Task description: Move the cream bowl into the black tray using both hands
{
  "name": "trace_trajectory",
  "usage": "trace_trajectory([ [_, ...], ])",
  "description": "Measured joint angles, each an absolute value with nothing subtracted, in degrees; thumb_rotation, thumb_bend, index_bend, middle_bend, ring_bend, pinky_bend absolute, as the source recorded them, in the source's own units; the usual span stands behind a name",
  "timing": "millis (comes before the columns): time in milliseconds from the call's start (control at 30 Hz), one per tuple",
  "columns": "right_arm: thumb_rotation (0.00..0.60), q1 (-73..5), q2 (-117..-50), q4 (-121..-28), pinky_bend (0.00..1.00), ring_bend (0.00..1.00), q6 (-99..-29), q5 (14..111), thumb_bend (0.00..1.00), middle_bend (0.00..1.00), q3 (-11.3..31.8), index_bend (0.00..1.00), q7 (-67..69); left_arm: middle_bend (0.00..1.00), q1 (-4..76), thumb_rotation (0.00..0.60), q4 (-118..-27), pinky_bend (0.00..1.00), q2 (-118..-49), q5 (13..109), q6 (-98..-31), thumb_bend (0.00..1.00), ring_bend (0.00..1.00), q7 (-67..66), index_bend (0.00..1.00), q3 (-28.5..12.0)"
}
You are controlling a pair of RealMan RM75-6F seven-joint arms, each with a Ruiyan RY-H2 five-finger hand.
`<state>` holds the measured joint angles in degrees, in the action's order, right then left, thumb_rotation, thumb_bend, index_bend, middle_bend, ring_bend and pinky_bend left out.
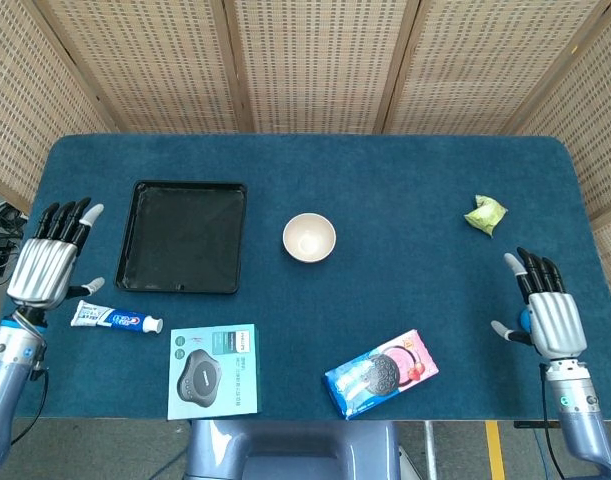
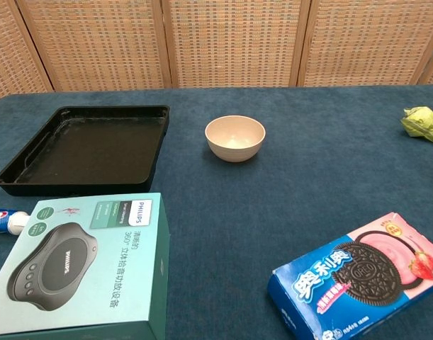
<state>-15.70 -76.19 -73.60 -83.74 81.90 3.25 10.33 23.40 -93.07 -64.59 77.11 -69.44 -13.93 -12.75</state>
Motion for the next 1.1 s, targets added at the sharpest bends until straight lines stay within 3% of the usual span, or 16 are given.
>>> trace_trajectory([
  [267, 0.6, -15.33, -75.94, -73.48, 0.04, 0.0, -82.89, 82.67, 0.24, 0.0, 3.97, 0.06, 11.94, 0.0, 32.98, 0.6, -89.0, 0.0, -65.44, 74.79, -60.66, 0.15, 0.0, -13.92, 0.24, -16.51],
  [600, 0.6, -14.96, -75.89, -72.52, 0.04, 0.0, -82.06, 82.55, 0.24, 0.0, 5.07, 0.06, 13.68, 0.0, 44.87, 0.6, -81.08, 0.0, -75.47, 72.29, -51.31, 0.16, 0.0, -17.65, 0.36, -17.8],
  [1100, 0.6, -14.31, -75.58, -71.14, 0.04, 0.0, -81.53, 82.04, 0.24, 0.0, 6.84, 0.06, 16.46, 0.0, 56.26, 0.6, -69.84, 0.0, -87.05, 66.69, -41.53, 0.17, 0.0, -23.98, 0.4, -15.68],
])
